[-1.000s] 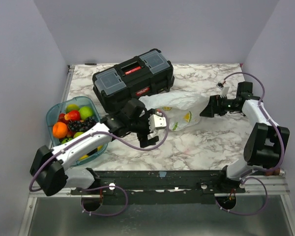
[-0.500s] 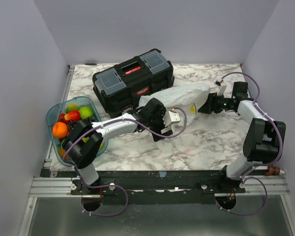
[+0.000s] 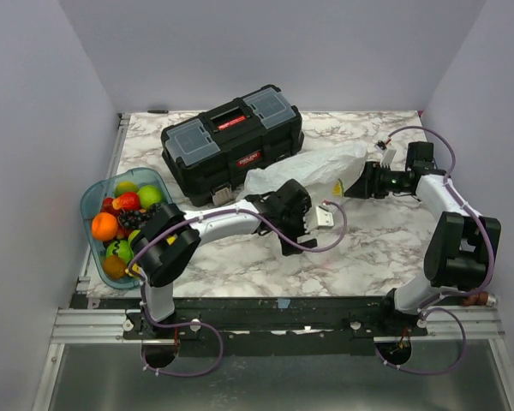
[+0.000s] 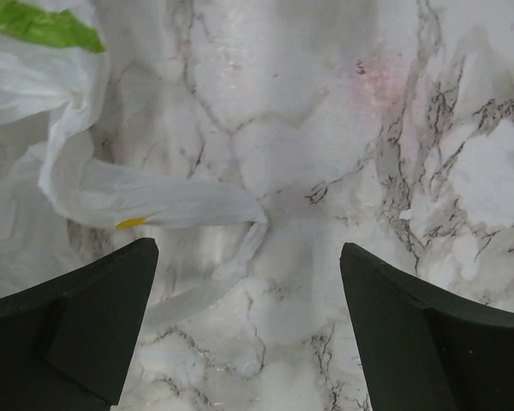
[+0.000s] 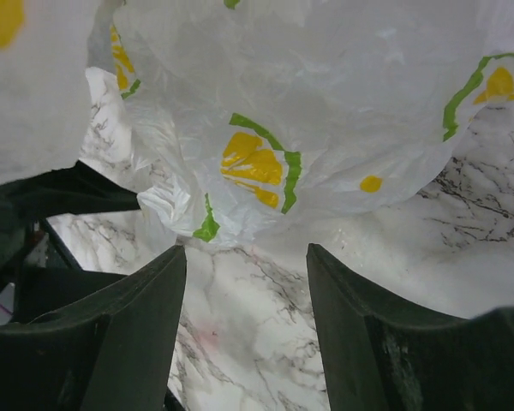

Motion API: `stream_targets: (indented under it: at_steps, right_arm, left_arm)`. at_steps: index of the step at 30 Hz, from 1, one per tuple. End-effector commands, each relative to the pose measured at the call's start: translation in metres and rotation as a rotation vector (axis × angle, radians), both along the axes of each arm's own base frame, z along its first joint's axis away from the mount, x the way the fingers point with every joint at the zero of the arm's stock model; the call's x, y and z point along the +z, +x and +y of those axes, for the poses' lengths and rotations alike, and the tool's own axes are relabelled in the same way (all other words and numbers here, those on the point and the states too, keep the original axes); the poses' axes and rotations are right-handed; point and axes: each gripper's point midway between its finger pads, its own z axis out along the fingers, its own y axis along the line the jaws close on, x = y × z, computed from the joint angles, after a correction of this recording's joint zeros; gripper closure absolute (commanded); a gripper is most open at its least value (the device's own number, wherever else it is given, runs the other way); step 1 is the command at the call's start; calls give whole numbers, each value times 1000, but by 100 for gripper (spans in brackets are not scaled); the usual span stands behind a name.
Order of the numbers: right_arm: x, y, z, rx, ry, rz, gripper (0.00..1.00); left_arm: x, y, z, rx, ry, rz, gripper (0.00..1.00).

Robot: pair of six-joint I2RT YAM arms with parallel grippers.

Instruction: Place the fake fruits into the plastic bag and tie a complex knot

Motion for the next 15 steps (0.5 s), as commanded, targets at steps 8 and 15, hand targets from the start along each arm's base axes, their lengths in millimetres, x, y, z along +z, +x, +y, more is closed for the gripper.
stream_targets:
  at_steps: [8,15]
  right_arm:
    - [32,4,-11,-10,7,-20,37]
    - [64,17,-48,-27,6,-91,31]
  left_arm:
    - [-50,-17,-9,-110,172,80,63]
    - [95,-65,-34,-220,-116,221,100]
